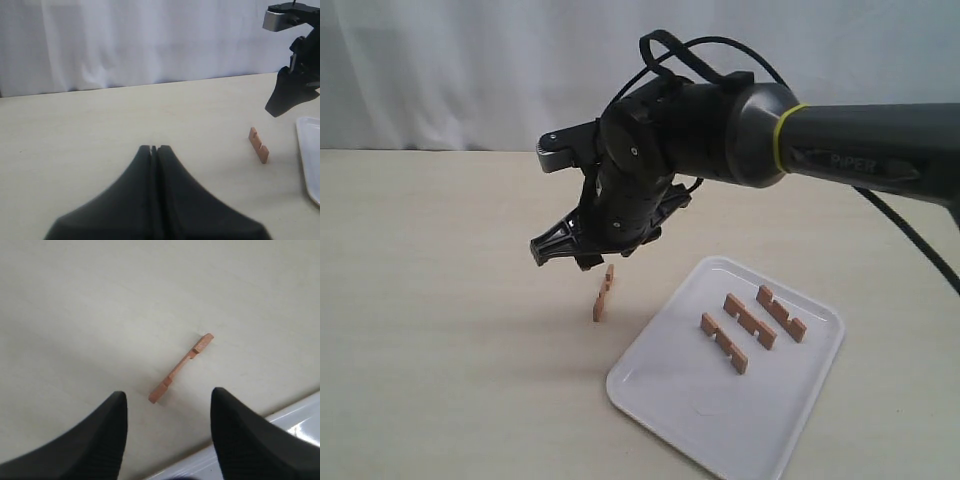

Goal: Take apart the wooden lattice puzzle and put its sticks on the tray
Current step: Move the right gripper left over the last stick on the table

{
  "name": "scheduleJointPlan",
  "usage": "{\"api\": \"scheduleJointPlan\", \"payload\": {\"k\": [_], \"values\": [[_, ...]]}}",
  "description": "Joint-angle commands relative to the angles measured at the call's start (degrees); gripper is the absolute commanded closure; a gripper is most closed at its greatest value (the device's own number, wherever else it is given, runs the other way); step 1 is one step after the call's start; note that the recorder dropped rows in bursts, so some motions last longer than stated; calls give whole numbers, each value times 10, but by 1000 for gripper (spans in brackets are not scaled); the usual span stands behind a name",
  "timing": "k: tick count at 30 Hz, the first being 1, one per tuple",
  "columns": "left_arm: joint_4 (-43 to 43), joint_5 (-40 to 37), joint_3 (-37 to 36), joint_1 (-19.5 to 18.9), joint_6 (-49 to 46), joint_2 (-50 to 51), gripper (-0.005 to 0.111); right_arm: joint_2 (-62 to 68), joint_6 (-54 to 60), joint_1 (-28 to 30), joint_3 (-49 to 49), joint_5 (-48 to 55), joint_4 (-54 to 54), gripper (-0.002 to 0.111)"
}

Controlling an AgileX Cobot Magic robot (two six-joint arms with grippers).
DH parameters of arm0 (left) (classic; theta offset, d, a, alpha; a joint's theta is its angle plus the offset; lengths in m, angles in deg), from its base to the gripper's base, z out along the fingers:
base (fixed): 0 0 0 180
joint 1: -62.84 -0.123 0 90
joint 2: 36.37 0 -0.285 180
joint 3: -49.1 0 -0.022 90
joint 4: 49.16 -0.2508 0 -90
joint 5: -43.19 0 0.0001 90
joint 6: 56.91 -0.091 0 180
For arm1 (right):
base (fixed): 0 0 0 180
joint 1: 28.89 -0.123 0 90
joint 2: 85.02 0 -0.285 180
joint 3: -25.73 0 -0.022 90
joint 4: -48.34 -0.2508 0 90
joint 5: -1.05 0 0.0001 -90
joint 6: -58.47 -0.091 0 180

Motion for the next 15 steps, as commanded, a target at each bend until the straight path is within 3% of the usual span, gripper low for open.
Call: {"api": "scheduleJointPlan", "payload": {"k": [1,15], "values": [[-1,7,-1,-1,2,0,107,0,-7,0,3,-7,11,59],[-1,7,-1,-1,2,0,107,18,-67,0,3,-33,11,59]]}}
